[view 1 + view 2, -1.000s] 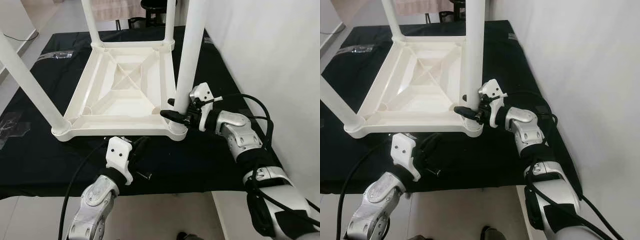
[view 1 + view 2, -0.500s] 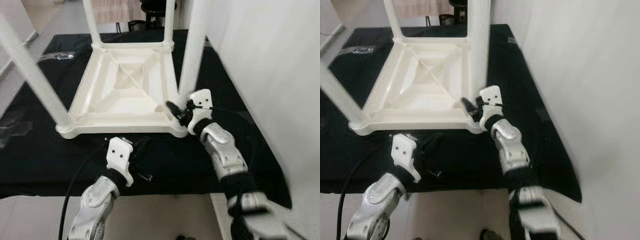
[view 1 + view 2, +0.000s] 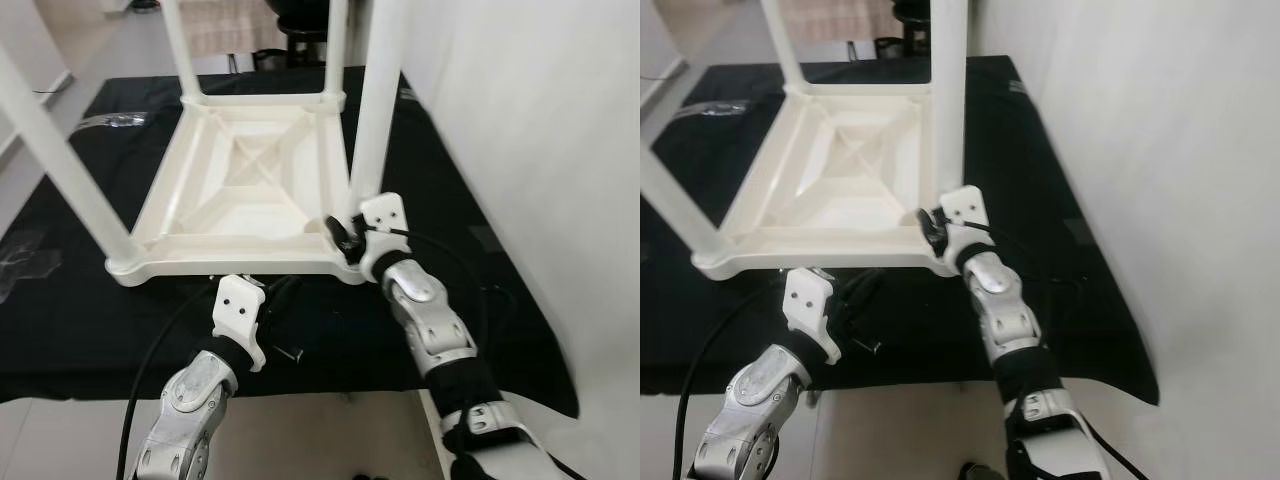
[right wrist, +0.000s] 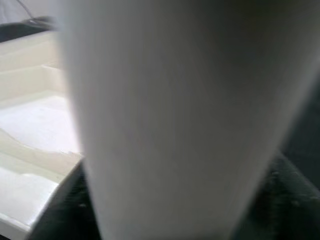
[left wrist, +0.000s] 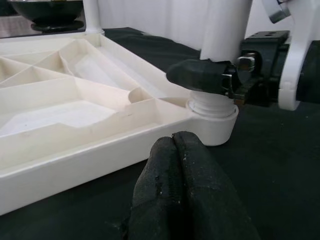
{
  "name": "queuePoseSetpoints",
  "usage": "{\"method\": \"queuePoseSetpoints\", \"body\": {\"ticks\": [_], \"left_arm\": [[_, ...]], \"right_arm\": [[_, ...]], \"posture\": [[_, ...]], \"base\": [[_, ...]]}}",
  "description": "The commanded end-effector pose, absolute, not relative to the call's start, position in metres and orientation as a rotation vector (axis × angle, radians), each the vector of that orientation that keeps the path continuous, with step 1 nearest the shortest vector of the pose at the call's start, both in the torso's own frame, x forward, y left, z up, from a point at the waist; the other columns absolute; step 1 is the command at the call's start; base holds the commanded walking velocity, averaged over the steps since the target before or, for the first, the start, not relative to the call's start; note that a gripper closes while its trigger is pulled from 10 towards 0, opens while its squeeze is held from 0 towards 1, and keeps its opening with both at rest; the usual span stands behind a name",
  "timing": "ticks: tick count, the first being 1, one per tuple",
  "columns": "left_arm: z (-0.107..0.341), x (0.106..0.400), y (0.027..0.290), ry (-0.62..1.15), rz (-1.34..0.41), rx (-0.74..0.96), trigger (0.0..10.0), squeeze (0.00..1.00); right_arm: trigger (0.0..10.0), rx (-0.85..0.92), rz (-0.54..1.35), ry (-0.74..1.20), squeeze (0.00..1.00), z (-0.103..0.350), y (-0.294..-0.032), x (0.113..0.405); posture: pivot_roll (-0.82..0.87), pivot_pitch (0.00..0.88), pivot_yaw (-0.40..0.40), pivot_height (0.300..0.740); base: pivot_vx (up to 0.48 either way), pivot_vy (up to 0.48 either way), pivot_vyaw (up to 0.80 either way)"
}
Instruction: Building children table
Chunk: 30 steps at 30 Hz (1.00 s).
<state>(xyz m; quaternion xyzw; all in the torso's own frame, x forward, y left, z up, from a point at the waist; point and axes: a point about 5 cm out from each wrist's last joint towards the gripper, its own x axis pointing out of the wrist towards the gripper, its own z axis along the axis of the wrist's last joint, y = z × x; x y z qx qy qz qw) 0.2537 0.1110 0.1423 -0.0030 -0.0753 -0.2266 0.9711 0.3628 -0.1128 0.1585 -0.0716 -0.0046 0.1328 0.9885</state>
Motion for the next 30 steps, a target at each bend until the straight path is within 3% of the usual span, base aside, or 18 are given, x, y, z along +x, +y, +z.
{"method": "queuePoseSetpoints", "body": {"ticks": [1,4,5,12,16,23,24,30], "left_arm": [[0.138,0.253,0.111,-0.139,-0.459,-0.002,10.0,0.0],[0.138,0.252,0.11,-0.136,-0.462,-0.003,10.0,0.0],[0.138,0.252,0.11,-0.136,-0.463,-0.003,10.0,0.0],[0.138,0.252,0.11,-0.135,-0.463,-0.004,10.0,0.0],[0.138,0.252,0.11,-0.136,-0.459,-0.005,10.0,0.0],[0.139,0.253,0.11,-0.137,-0.452,-0.004,10.0,0.0],[0.139,0.253,0.11,-0.137,-0.452,-0.003,10.0,0.0],[0.14,0.252,0.11,-0.137,-0.452,-0.002,10.0,0.0]], "right_arm": [[10.0,-0.129,0.243,0.013,1.0,0.16,-0.119,0.366],[10.0,-0.103,0.37,-0.032,1.0,0.175,-0.116,0.372],[10.0,-0.107,0.412,-0.045,0.0,0.18,-0.116,0.375],[10.0,-0.089,0.643,-0.08,0.0,0.203,-0.115,0.387],[10.0,-0.133,0.889,-0.08,0.0,0.213,-0.111,0.383],[10.0,-0.109,0.994,-0.071,0.0,0.217,-0.115,0.384],[0.0,-0.102,1.008,-0.07,0.0,0.218,-0.115,0.385],[0.0,-0.09,1.033,-0.063,0.0,0.217,-0.119,0.386]], "posture": [[0.03,0.122,-0.009,0.74],[0.03,0.122,-0.009,0.74],[0.03,0.121,-0.009,0.74],[0.04,0.125,-0.011,0.74],[0.04,0.129,-0.014,0.74],[0.05,0.133,-0.015,0.74],[0.05,0.133,-0.015,0.74],[0.05,0.136,-0.013,0.74]], "base": [[0.0,0.0,0.0],[0.0,0.0,0.0],[0.0,0.0,0.0],[0.0,0.0,0.0],[0.0,0.0,0.0],[0.0,0.0,0.0],[0.0,0.0,0.0],[0.0,0.0,0.0]]}}
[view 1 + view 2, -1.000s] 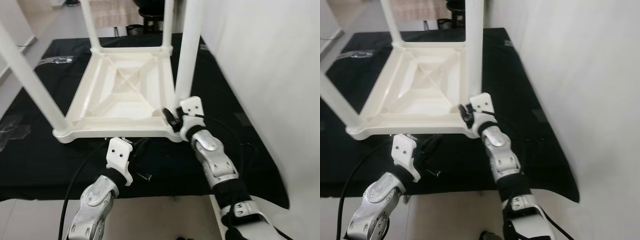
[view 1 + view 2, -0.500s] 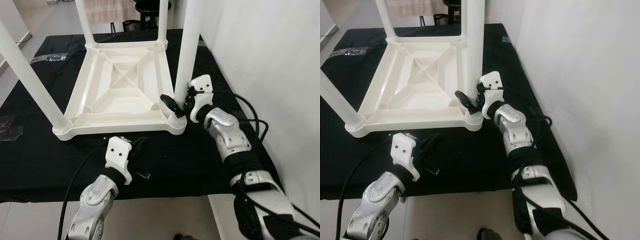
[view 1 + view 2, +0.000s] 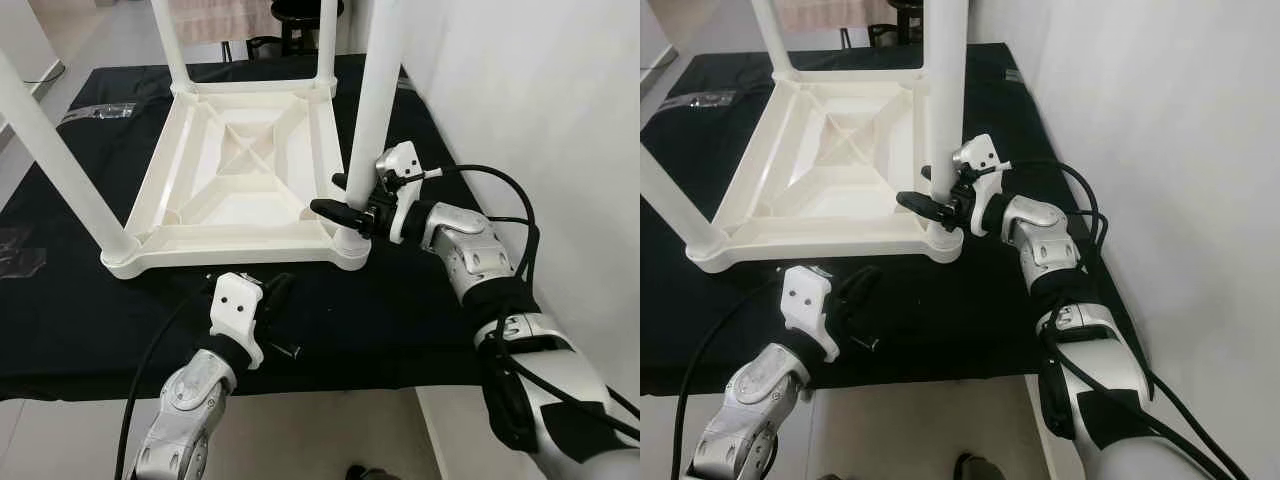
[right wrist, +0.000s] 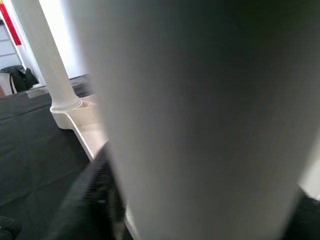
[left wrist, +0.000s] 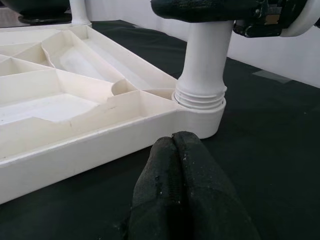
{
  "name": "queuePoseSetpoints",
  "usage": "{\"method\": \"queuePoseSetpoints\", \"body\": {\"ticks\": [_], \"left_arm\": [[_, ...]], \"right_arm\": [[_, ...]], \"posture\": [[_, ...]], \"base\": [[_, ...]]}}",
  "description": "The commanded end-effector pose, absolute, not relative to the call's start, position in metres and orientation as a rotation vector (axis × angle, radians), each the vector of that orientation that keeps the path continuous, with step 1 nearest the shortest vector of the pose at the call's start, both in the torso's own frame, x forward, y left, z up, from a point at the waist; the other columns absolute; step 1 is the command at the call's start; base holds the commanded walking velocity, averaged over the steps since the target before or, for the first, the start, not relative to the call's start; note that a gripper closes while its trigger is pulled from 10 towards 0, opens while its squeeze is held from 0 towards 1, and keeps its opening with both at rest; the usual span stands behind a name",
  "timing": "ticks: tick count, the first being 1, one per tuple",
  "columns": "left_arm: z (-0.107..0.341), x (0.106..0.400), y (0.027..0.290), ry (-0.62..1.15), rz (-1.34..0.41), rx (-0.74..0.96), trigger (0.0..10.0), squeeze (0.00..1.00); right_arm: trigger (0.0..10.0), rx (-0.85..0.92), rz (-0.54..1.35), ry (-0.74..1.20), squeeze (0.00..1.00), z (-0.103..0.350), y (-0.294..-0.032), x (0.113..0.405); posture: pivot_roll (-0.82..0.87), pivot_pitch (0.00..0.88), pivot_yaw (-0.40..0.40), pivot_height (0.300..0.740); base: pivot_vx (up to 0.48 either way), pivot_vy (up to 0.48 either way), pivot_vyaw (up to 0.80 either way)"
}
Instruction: Building children table
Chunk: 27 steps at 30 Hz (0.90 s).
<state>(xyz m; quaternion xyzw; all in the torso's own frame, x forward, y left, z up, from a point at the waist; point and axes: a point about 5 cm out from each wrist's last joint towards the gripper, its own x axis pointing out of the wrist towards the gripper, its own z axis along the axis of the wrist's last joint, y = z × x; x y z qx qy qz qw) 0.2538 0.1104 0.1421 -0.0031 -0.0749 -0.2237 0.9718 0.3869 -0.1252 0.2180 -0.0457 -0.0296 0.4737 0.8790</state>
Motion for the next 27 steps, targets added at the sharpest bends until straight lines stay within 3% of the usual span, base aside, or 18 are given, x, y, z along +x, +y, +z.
{"method": "queuePoseSetpoints", "body": {"ticks": [1,8,10,13,14,16,19,27], "left_arm": [[0.14,0.252,0.11,-0.137,-0.452,-0.002,10.0,0.0],[0.14,0.251,0.109,-0.139,-0.451,-0.002,10.0,0.0],[0.141,0.251,0.111,-0.14,-0.448,-0.001,10.0,0.0],[0.141,0.252,0.112,-0.14,-0.446,0.001,10.0,0.0],[0.142,0.252,0.112,-0.141,-0.447,0.001,10.0,0.0],[0.141,0.252,0.113,-0.141,-0.448,0.005,10.0,0.0],[0.141,0.252,0.114,-0.143,-0.443,0.011,10.0,0.0],[0.141,0.253,0.113,-0.144,-0.44,0.006,10.0,0.0]], "right_arm": [[0.0,-0.089,1.026,-0.056,0.0,0.214,-0.121,0.385],[0.0,-0.065,0.96,-0.039,0.0,0.198,-0.132,0.382],[0.0,-0.047,0.776,0.0,0.0,0.177,-0.137,0.378],[0.0,-0.032,0.656,0.024,0.0,0.165,-0.138,0.376],[0.0,0.051,0.475,0.045,0.0,0.147,-0.131,0.366],[0.0,0.032,0.404,0.033,0.0,0.138,-0.116,0.353],[0.0,0.028,0.429,-0.001,0.0,0.142,-0.096,0.343],[0.0,0.003,0.349,0.001,0.0,0.147,-0.104,0.361]], "posture": [[0.05,0.137,-0.013,0.74],[0.05,0.143,-0.017,0.74],[0.04,0.146,-0.017,0.74],[0.03,0.147,-0.018,0.74],[0.05,0.157,-0.026,0.74],[0.04,0.155,-0.012,0.74],[0.01,0.148,-0.005,0.74],[0.03,0.151,-0.021,0.74]], "base": [[0.0,0.0,0.0],[0.0,0.0,0.0],[0.0,0.0,0.0],[0.0,0.0,0.0],[0.0,0.0,0.0],[0.0,0.0,0.0],[0.0,0.0,0.0],[0.0,0.0,0.0]]}}
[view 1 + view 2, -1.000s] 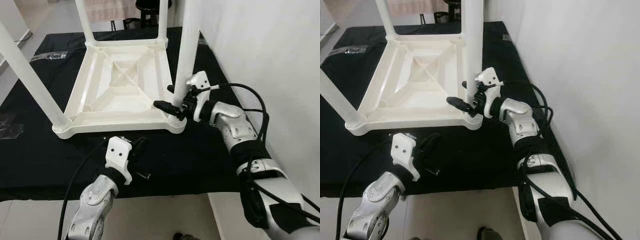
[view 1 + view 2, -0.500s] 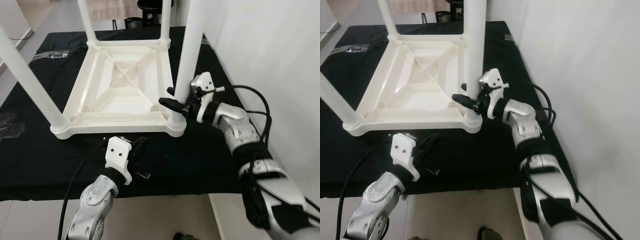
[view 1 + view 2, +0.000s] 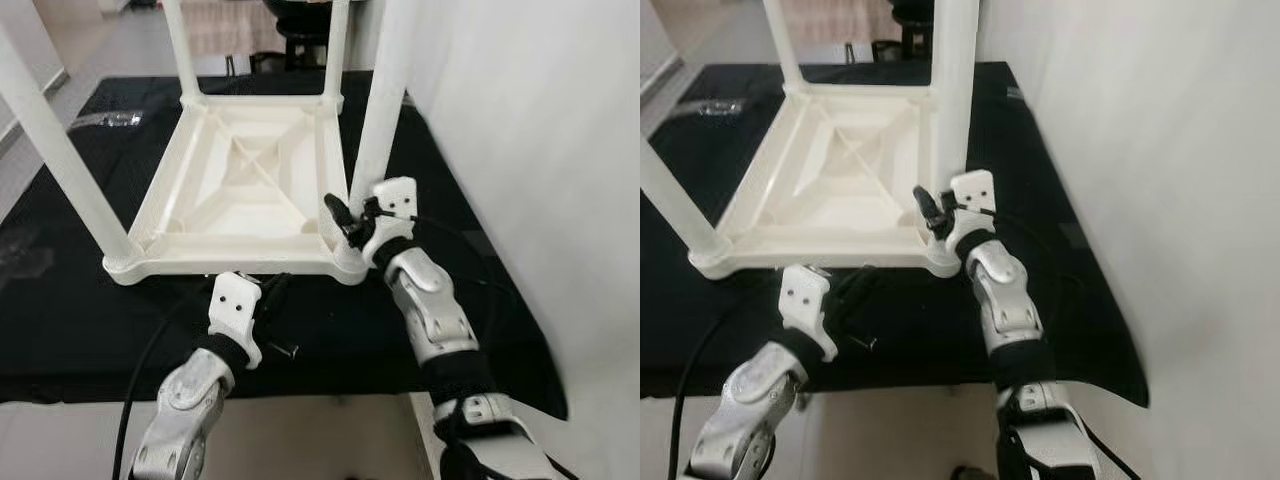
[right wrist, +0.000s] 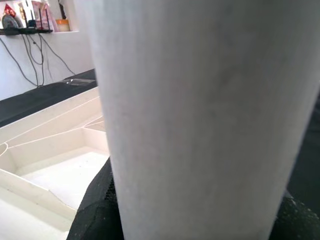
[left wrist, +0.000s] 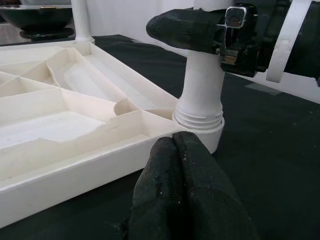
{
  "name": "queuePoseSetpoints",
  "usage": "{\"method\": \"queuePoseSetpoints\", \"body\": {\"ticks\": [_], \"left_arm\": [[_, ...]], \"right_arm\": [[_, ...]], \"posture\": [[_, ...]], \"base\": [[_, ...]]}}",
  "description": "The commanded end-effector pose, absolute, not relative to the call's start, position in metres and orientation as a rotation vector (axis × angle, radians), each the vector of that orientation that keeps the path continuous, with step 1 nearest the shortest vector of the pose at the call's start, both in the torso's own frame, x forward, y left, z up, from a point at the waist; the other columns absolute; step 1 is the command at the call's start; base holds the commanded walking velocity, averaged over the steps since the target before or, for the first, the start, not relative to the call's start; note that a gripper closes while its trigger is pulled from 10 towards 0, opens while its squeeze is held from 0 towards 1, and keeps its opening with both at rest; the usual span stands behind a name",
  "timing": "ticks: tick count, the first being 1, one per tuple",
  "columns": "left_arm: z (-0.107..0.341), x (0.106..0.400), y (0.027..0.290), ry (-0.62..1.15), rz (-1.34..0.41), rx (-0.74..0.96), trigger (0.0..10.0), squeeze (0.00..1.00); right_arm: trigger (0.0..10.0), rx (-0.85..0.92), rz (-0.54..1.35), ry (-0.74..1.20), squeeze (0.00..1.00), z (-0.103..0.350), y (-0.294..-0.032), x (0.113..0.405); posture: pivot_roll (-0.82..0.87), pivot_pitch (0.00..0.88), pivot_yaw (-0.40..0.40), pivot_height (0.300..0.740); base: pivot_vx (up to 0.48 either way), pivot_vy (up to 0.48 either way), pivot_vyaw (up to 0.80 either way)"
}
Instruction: Building children table
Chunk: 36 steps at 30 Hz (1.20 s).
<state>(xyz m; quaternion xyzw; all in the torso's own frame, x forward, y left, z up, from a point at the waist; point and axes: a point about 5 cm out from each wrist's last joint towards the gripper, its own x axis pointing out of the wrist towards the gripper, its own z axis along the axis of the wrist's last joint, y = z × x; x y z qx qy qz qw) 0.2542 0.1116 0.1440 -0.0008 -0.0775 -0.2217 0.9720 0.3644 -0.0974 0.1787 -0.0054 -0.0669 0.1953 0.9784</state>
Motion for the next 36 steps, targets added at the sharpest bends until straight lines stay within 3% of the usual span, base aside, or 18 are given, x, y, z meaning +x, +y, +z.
{"method": "queuePoseSetpoints", "body": {"ticks": [1,2,3,4,7,8,15,16,17,25,26,28,29,30,31,36], "left_arm": [[0.141,0.253,0.112,-0.145,-0.438,0.006,10.0,0.0],[0.141,0.253,0.112,-0.144,-0.438,0.005,10.0,0.0],[0.141,0.253,0.112,-0.144,-0.438,0.005,10.0,0.0],[0.141,0.253,0.112,-0.143,-0.44,0.004,10.0,0.0],[0.141,0.253,0.112,-0.142,-0.443,0.002,10.0,0.0],[0.141,0.252,0.111,-0.141,-0.446,0.001,10.0,0.0],[0.141,0.252,0.109,-0.142,-0.447,0.001,10.0,0.0],[0.141,0.252,0.109,-0.142,-0.447,0.0,10.0,0.0],[0.142,0.252,0.109,-0.143,-0.446,0.0,10.0,0.0],[0.141,0.251,0.108,-0.144,-0.443,0.001,10.0,0.0],[0.141,0.251,0.108,-0.145,-0.443,0.002,10.0,0.0],[0.141,0.251,0.108,-0.147,-0.442,0.005,10.0,0.0],[0.142,0.25,0.108,-0.15,-0.442,0.013,10.0,0.0],[0.142,0.25,0.107,-0.153,-0.441,0.018,10.0,0.0],[0.142,0.25,0.107,-0.157,-0.438,0.02,10.0,0.0],[0.142,0.249,0.107,-0.162,-0.435,0.021,10.0,0.0]], "right_arm": [[0.0,-0.006,0.354,-0.002,0.0,0.148,-0.103,0.361],[4.1,-0.016,0.345,0.001,0.0,0.149,-0.102,0.36],[4.1,-0.016,0.345,0.001,0.0,0.149,-0.102,0.36],[10.0,-0.032,0.329,0.003,0.0,0.151,-0.103,0.361],[10.0,-0.044,0.345,-0.018,0.0,0.159,-0.104,0.361],[10.0,-0.024,0.46,-0.049,1.0,0.168,-0.102,0.364],[10.0,0.0,0.659,-0.097,1.0,0.19,-0.114,0.379],[10.0,-0.021,0.703,-0.092,0.11,0.195,-0.117,0.382],[10.0,-0.055,0.748,-0.084,0.0,0.198,-0.12,0.384],[10.0,-0.03,0.919,0.037,0.0,0.189,-0.137,0.383],[6.6,-0.026,0.925,0.042,0.0,0.188,-0.138,0.383],[6.6,-0.02,0.927,0.047,0.0,0.187,-0.14,0.382],[3.0,-0.018,0.928,0.048,0.0,0.186,-0.142,0.383],[3.0,-0.018,0.928,0.048,0.0,0.186,-0.144,0.383],[0.0,-0.007,0.929,0.046,0.0,0.185,-0.146,0.383],[0.0,0.016,0.926,0.041,0.0,0.183,-0.152,0.382]], "posture": [[0.03,0.151,-0.023,0.74],[0.03,0.151,-0.023,0.74],[0.03,0.151,-0.023,0.74],[0.04,0.15,-0.023,0.74],[0.04,0.15,-0.018,0.74],[0.05,0.149,-0.019,0.74],[0.05,0.147,-0.024,0.74],[0.05,0.147,-0.026,0.74],[0.05,0.147,-0.026,0.74],[0.07,0.141,-0.029,0.74],[0.07,0.14,-0.028,0.74],[0.07,0.14,-0.029,0.74],[0.07,0.14,-0.03,0.74],[0.07,0.14,-0.03,0.74],[0.07,0.14,-0.03,0.74],[0.07,0.136,-0.028,0.74]], "base": [[0.0,0.0,0.0],[0.0,0.0,0.0],[0.0,0.0,0.0],[0.0,0.0,0.0],[0.0,0.0,0.0],[0.0,0.0,0.0],[0.0,0.0,0.0],[0.0,0.0,0.0],[0.0,0.0,0.0],[0.0,0.0,0.0],[0.0,0.0,0.0],[0.0,0.0,0.0],[0.0,0.0,0.0],[0.0,0.0,0.0],[0.0,0.0,0.0],[0.0,0.0,0.0]]}}
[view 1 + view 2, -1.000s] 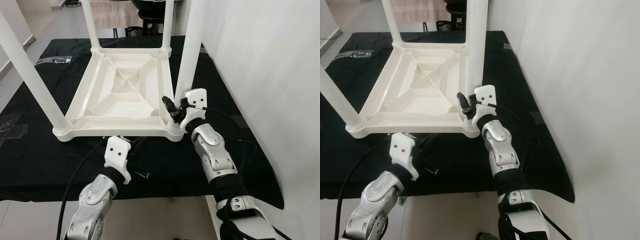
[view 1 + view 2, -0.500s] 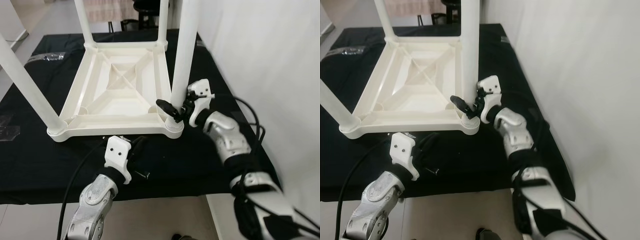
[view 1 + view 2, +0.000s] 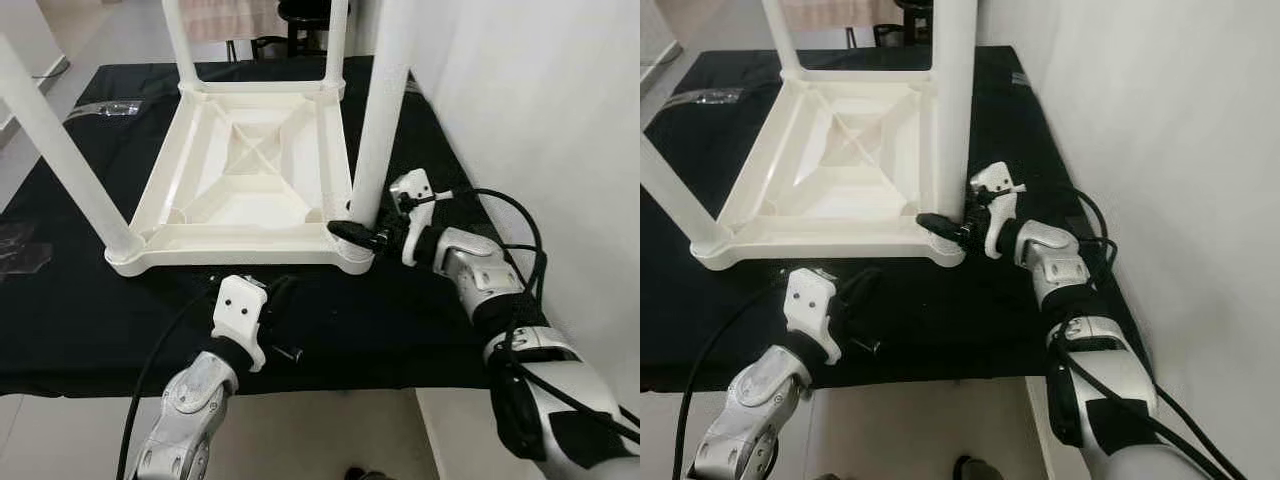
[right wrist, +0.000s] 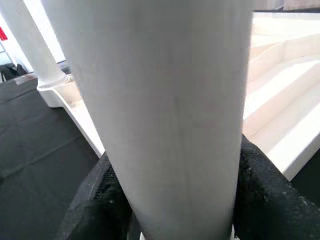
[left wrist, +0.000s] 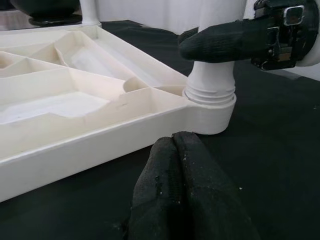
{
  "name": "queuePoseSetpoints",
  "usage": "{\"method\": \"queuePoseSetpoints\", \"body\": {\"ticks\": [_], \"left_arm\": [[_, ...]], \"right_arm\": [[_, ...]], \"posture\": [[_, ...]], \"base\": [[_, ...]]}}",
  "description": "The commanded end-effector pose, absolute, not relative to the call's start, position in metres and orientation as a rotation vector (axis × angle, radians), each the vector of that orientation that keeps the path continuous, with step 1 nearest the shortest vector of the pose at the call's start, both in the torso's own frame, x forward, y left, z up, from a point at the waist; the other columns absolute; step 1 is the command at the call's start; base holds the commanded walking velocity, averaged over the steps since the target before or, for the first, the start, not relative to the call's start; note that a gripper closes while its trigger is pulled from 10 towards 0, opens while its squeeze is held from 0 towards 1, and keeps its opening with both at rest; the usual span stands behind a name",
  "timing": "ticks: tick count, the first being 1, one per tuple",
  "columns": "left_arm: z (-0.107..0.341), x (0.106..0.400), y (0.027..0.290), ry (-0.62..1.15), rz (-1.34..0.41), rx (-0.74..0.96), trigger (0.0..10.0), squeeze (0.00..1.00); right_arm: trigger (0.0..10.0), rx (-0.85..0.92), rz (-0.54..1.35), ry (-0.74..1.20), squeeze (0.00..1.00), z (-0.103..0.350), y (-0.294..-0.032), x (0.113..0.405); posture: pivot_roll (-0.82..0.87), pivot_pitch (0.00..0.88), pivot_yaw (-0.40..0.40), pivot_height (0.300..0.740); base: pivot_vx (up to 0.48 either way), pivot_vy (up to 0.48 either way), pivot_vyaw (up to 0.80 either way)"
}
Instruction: Building children table
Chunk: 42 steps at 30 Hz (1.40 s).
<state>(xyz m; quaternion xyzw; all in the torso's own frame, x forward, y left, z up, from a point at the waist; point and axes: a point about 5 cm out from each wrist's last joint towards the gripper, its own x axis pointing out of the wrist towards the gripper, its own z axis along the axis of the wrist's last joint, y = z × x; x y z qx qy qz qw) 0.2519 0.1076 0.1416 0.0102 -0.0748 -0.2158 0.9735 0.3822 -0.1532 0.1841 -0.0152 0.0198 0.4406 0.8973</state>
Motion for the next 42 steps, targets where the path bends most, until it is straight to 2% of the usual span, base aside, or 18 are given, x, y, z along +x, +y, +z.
{"method": "queuePoseSetpoints", "body": {"ticks": [1,10,12,13,14,15,16,18,21,30,31,32,33,34,37,38,39,42], "left_arm": [[0.142,0.249,0.107,-0.162,-0.435,0.02,10.0,0.0],[0.14,0.247,0.106,-0.156,-0.441,0.015,10.0,0.0],[0.14,0.246,0.106,-0.154,-0.441,0.017,10.0,0.0],[0.14,0.246,0.106,-0.154,-0.441,0.017,10.0,0.0],[0.14,0.246,0.107,-0.154,-0.439,0.018,10.0,0.0],[0.14,0.246,0.107,-0.154,-0.439,0.018,10.0,0.0],[0.14,0.246,0.108,-0.154,-0.436,0.021,10.0,0.0],[0.14,0.247,0.111,-0.152,-0.435,0.026,10.0,0.0],[0.14,0.249,0.112,-0.15,-0.435,0.028,10.0,0.0],[0.14,0.251,0.111,-0.149,-0.435,0.022,10.0,0.0],[0.14,0.251,0.111,-0.15,-0.433,0.022,10.0,0.0],[0.141,0.251,0.111,-0.151,-0.433,0.022,10.0,0.0],[0.141,0.251,0.111,-0.151,-0.433,0.022,10.0,0.0],[0.141,0.252,0.11,-0.151,-0.435,0.019,10.0,0.0],[0.141,0.252,0.11,-0.15,-0.437,0.017,10.0,0.0],[0.141,0.252,0.11,-0.15,-0.438,0.016,10.0,0.0],[0.141,0.252,0.109,-0.149,-0.44,0.014,10.0,0.0],[0.141,0.252,0.109,-0.149,-0.44,0.014,10.0,0.0]], "right_arm": [[0.0,0.023,0.929,0.038,0.0,0.182,-0.155,0.381],[0.0,0.035,0.891,0.038,0.0,0.176,-0.165,0.38],[0.0,-0.047,0.703,0.091,0.0,0.163,-0.166,0.382],[0.0,-0.047,0.703,0.091,0.0,0.163,-0.166,0.382],[0.0,-0.11,0.544,0.124,0.0,0.151,-0.165,0.382],[0.0,-0.11,0.544,0.124,0.0,0.151,-0.165,0.382],[0.0,-0.039,0.388,0.119,0.0,0.138,-0.152,0.373],[0.0,0.027,0.292,0.104,0.0,0.124,-0.131,0.347],[0.0,0.029,0.305,0.078,0.0,0.126,-0.123,0.341],[0.0,-0.088,0.296,0.077,0.0,0.13,-0.122,0.346],[10.0,-0.083,0.308,0.07,0.0,0.132,-0.12,0.345],[10.0,-0.05,0.377,0.059,1.0,0.136,-0.115,0.344],[10.0,-0.05,0.377,0.059,1.0,0.136,-0.115,0.344],[10.0,-0.008,0.514,-0.013,1.0,0.155,-0.107,0.341],[10.0,-0.005,0.623,-0.08,1.0,0.172,-0.105,0.343],[10.0,0.002,0.675,-0.097,0.05,0.18,-0.107,0.346],[10.0,-0.004,0.754,-0.12,0.0,0.193,-0.113,0.352],[10.0,-0.039,0.844,-0.127,0.0,0.201,-0.117,0.358]], "posture": [[0.06,0.133,-0.026,0.74],[0.06,0.124,-0.033,0.74],[0.06,0.127,-0.048,0.74],[0.06,0.127,-0.048,0.74],[0.06,0.132,-0.048,0.74],[0.06,0.132,-0.048,0.74],[0.05,0.139,-0.039,0.74],[0.05,0.136,-0.023,0.74],[0.03,0.13,-0.01,0.74],[0.03,0.133,-0.015,0.74],[0.02,0.133,-0.016,0.74],[0.02,0.135,-0.016,0.74],[0.02,0.135,-0.016,0.74],[0.02,0.136,-0.014,0.74],[0.02,0.136,-0.012,0.74],[0.02,0.136,-0.013,0.74],[0.02,0.135,-0.015,0.74],[0.02,0.135,-0.015,0.74]], "base": [[0.0,0.0,0.0],[0.0,0.0,0.0],[0.0,0.0,0.0],[0.0,0.0,0.0],[0.0,0.0,0.0],[0.0,0.0,0.0],[0.0,0.0,0.0],[0.0,0.0,0.0],[0.0,0.0,0.0],[0.0,0.0,0.0],[0.0,0.0,0.0],[0.0,0.0,0.0],[0.0,0.0,0.0],[0.0,0.0,0.0],[0.0,0.0,0.0],[0.0,0.0,0.0],[0.0,0.0,0.0],[0.0,0.0,0.0]]}}
